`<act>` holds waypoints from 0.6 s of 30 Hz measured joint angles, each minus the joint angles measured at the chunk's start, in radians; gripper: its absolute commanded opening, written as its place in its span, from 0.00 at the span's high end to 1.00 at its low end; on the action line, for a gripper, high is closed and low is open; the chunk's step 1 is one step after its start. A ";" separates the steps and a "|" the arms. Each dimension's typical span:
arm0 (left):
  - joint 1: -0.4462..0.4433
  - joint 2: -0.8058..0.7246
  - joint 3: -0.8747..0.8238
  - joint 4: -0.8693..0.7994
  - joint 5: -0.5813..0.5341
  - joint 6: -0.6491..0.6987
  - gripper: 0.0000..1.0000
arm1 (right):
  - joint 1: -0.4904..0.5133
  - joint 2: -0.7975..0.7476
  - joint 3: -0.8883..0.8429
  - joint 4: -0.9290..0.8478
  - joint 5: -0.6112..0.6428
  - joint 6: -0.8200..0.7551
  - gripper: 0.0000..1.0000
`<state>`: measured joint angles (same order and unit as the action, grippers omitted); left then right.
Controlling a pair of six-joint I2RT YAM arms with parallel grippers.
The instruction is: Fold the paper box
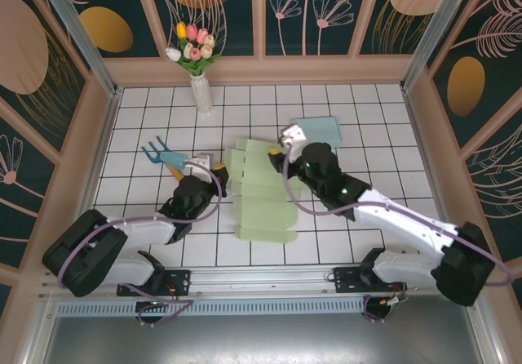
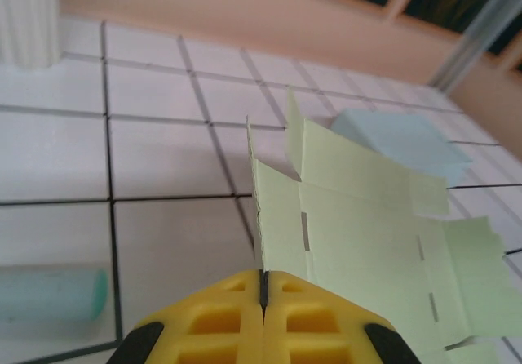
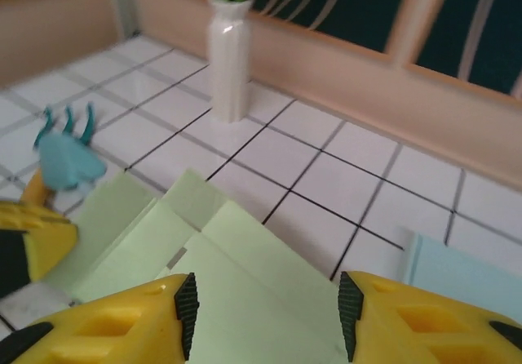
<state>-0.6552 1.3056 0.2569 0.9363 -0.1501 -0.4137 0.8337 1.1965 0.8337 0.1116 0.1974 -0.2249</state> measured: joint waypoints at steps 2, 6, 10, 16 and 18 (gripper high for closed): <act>0.000 -0.032 -0.036 0.083 0.039 0.056 1.00 | -0.014 0.082 0.085 -0.073 -0.073 -0.182 0.48; 0.000 -0.064 -0.103 0.223 0.084 0.167 1.00 | -0.077 0.205 0.211 -0.237 -0.227 -0.468 0.47; 0.000 -0.061 -0.154 0.316 0.116 0.269 1.00 | -0.165 0.280 0.299 -0.380 -0.320 -0.644 0.47; 0.000 -0.027 -0.166 0.414 0.143 0.328 1.00 | -0.256 0.327 0.422 -0.548 -0.405 -0.755 0.47; 0.000 -0.022 -0.174 0.434 0.143 0.335 1.00 | -0.275 0.327 0.447 -0.600 -0.437 -0.779 0.47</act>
<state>-0.6552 1.2835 0.0834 1.3701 -0.0074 -0.0784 0.5587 1.5234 1.2812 -0.4881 -0.2394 -1.0042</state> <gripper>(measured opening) 0.059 0.531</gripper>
